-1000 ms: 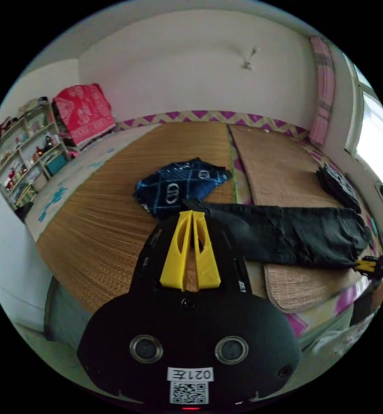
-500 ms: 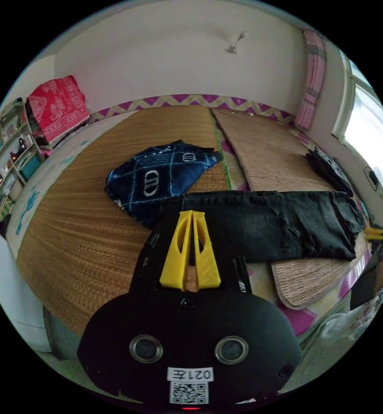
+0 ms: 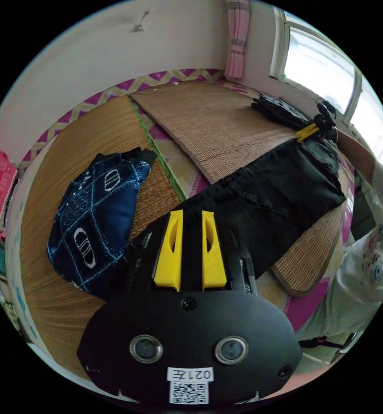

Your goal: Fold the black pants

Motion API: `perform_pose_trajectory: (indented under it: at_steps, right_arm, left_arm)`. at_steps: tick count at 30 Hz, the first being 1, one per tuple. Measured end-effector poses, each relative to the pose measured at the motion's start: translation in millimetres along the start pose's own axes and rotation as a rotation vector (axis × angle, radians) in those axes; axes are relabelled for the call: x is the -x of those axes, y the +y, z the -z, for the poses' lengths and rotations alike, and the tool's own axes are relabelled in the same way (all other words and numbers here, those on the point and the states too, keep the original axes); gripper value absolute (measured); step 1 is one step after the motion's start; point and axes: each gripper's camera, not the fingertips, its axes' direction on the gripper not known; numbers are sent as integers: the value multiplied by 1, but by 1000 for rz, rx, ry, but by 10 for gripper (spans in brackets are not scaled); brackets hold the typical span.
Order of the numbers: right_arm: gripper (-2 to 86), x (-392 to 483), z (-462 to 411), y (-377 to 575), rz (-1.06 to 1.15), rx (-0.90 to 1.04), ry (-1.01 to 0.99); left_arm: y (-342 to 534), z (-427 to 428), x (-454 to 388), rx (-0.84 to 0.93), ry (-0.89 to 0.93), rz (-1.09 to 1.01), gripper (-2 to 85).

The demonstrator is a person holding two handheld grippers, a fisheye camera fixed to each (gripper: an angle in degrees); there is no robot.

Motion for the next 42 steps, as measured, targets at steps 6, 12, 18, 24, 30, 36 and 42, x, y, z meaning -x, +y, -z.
perform_pose_trajectory:
  at_steps: [6, 12, 18, 24, 30, 36, 42]
  right_arm:
    - [-1, -24, 8, 16, -49, -88, 8]
    - [-5, -39, -1, 19, -44, -75, 41]
    - [-5, -61, 1, 25, -80, -101, 5]
    - [-4, -76, 9, 28, -104, -123, -14]
    - [-4, -83, 26, 28, -106, -145, -15]
    - [-5, -101, 46, 27, -142, -153, -51]
    - [-6, -103, 61, 21, -164, -160, -35]
  left_arm:
    - [3, -34, -8, 50, -3, -56, 6]
    - [0, -58, -18, 87, -82, -85, -7]
    - [-2, -71, -25, 86, -103, -164, 28]
    - [0, -87, -14, 121, -29, -172, 14]
    - [-1, -85, -9, 119, -46, -187, -8]
    - [-10, -82, 3, 120, -61, -172, -9]
    - [-17, -84, 20, 106, -89, -150, -10]
